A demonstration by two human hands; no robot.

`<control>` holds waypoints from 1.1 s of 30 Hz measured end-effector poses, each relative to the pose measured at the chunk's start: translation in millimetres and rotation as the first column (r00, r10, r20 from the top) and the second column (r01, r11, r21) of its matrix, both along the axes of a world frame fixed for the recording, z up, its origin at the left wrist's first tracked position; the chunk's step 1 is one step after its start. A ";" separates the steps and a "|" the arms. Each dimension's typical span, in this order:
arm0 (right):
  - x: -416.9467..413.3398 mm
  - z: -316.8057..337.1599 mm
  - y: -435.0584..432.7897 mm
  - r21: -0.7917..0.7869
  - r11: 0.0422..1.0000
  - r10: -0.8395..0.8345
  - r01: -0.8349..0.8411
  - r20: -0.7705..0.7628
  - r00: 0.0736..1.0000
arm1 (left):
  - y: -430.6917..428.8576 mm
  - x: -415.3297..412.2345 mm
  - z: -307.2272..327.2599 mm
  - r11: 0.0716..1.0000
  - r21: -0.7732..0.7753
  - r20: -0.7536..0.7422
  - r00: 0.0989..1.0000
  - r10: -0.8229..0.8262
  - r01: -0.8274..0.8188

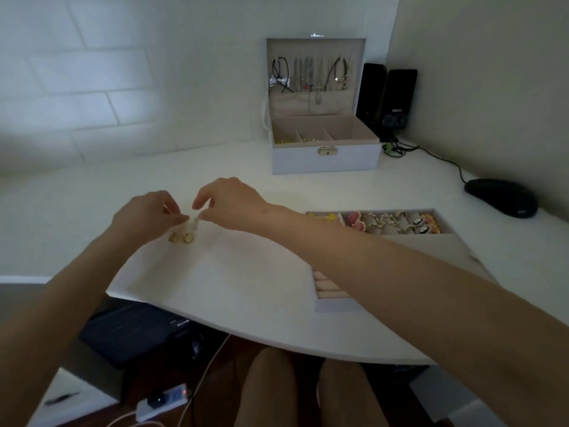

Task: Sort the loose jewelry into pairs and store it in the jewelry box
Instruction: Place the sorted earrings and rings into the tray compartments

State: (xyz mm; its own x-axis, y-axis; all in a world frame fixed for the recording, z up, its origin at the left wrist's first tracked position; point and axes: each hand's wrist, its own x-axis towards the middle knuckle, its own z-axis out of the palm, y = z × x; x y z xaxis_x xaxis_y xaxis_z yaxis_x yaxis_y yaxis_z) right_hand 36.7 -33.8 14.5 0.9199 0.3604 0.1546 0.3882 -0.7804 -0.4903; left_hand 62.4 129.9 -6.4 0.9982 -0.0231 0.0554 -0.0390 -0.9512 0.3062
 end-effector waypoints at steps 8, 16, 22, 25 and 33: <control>27.2 -19.5 29.1 -0.008 0.993 -0.118 0.118 -0.053 0.992 | -3.3 7.1 -4.5 0.995 -0.096 -0.042 0.999 0.002 -0.006; 32.8 -24.1 33.4 0.052 0.980 -0.187 0.192 -0.077 0.979 | -3.2 8.0 -6.4 0.993 -0.112 -0.023 0.999 0.033 -0.035; 24.6 -15.9 11.5 0.112 0.977 -0.166 0.180 -0.130 0.978 | -12.7 -12.5 -0.7 0.990 -0.121 0.111 0.992 -0.056 0.070; 5.5 -5.3 -13.0 0.224 0.959 -0.137 0.173 -0.166 0.977 | -26.5 -29.4 7.0 0.977 -0.152 0.153 0.980 -0.129 0.152; -56.0 21.1 -78.5 0.362 0.920 -0.086 0.154 -0.198 0.976 | -74.0 -77.5 26.3 0.888 -0.268 0.272 0.914 -0.301 0.373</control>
State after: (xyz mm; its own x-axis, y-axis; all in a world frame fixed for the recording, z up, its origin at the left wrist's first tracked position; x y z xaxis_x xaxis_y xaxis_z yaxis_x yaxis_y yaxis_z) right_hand -19.4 -112.3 35.7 0.9771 0.1931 0.0890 0.1846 -0.5629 -0.8057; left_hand -15.1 55.9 19.9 0.8946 -0.3021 0.3292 -0.4396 -0.7272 0.5273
